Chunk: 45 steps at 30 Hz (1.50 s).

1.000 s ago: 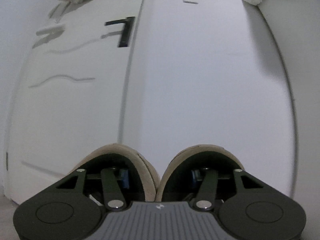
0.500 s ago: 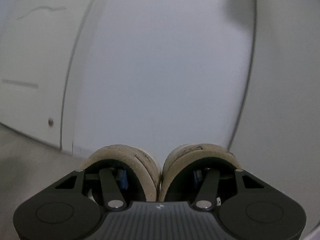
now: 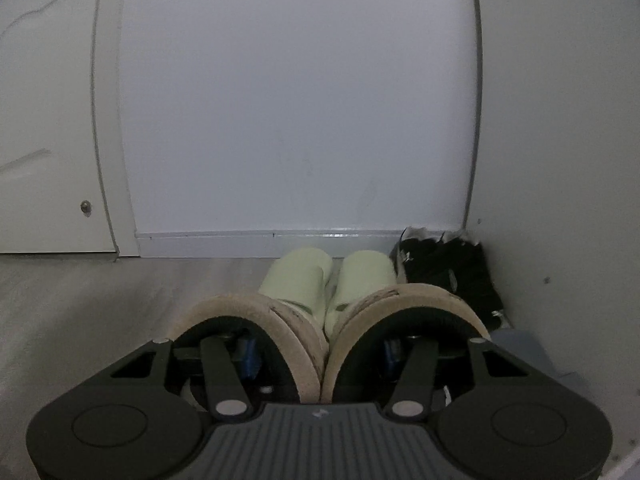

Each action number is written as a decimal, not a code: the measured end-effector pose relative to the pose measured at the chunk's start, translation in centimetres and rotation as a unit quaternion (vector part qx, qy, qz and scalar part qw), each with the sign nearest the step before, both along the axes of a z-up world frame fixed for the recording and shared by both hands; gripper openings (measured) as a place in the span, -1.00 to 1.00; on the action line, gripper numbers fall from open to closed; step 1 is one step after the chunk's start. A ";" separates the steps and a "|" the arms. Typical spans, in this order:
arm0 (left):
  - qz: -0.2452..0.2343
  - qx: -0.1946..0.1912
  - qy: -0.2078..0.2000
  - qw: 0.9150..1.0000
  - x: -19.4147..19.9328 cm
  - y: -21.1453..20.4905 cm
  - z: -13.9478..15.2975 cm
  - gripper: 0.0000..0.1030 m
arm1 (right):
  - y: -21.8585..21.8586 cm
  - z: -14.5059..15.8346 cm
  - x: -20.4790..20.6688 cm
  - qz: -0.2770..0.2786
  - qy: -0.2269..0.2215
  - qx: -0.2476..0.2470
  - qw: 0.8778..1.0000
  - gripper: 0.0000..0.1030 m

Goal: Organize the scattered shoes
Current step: 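Carry the Nike sneakers toward the pale green slides with the right tool, then lower the Nike sneakers in front of the pale green slides and open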

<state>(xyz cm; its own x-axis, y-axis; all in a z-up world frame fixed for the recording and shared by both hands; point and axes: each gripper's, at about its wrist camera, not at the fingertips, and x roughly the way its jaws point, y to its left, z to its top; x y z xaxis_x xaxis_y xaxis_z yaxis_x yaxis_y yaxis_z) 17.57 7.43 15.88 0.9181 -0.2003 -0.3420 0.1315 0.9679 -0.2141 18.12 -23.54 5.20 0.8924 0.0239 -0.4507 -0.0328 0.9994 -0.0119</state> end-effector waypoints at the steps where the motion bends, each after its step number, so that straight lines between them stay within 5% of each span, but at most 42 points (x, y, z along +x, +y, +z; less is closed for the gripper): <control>1: -0.003 0.002 0.012 1.000 1.1 -0.5 -0.6 0.99 | -0.1 -0.8 1.4 0.002 0.013 0.004 1.000 0.04; 6: -0.010 0.025 0.058 0.998 3.8 -2.3 -4.1 0.98 | 0.2 -4.8 6.2 0.008 0.069 0.008 0.998 0.04; 12: -0.020 0.023 0.088 0.996 2.5 -4.0 -6.6 0.98 | 0.0 -8.1 11.4 -0.004 0.156 0.037 0.987 0.04; 45: 0.000 0.045 0.120 0.992 1.6 -1.8 -9.8 0.99 | -0.5 -7.4 17.2 0.049 0.284 0.062 0.956 0.13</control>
